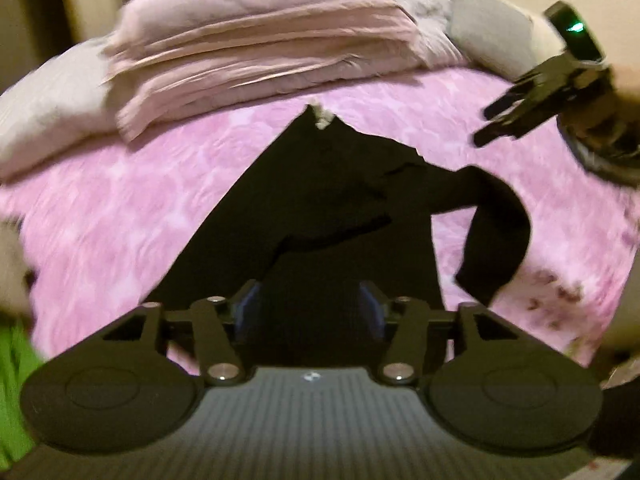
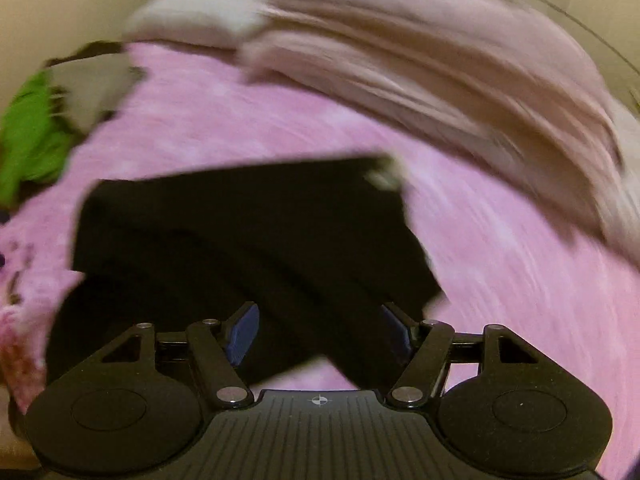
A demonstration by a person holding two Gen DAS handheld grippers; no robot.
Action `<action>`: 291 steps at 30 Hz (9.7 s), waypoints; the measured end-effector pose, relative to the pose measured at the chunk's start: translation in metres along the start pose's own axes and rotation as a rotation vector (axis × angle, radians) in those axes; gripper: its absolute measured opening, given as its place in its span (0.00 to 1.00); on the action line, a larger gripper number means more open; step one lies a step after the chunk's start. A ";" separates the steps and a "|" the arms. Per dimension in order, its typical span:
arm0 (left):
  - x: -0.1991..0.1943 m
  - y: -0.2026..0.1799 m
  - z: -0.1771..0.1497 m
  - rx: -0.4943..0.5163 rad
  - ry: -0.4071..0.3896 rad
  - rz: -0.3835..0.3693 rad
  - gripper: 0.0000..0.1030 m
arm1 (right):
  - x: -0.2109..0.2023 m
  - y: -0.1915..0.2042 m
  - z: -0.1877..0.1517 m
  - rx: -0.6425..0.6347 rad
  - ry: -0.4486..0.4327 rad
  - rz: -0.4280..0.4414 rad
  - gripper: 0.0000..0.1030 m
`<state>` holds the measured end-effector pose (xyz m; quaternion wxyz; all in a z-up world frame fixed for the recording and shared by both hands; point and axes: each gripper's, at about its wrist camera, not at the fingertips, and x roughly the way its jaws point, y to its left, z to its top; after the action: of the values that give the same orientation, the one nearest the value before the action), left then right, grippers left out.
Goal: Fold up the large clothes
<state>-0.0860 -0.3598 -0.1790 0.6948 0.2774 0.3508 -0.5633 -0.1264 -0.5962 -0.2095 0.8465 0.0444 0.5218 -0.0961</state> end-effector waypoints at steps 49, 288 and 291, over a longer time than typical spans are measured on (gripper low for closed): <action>0.094 0.165 0.150 -0.474 -0.099 0.209 0.29 | -0.066 -0.220 0.011 0.199 -0.118 -0.286 0.58; -0.082 0.011 -0.048 -0.292 0.191 0.375 0.90 | -0.143 -0.004 -0.158 0.541 0.099 -0.036 0.75; -0.085 0.008 -0.050 -0.296 0.192 0.384 0.91 | -0.141 -0.002 -0.158 0.533 0.099 -0.028 0.75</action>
<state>-0.0972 -0.2688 -0.1413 0.7854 0.2864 0.4347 -0.3349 -0.3265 -0.5538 -0.1553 0.7770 0.2630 0.5193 -0.2394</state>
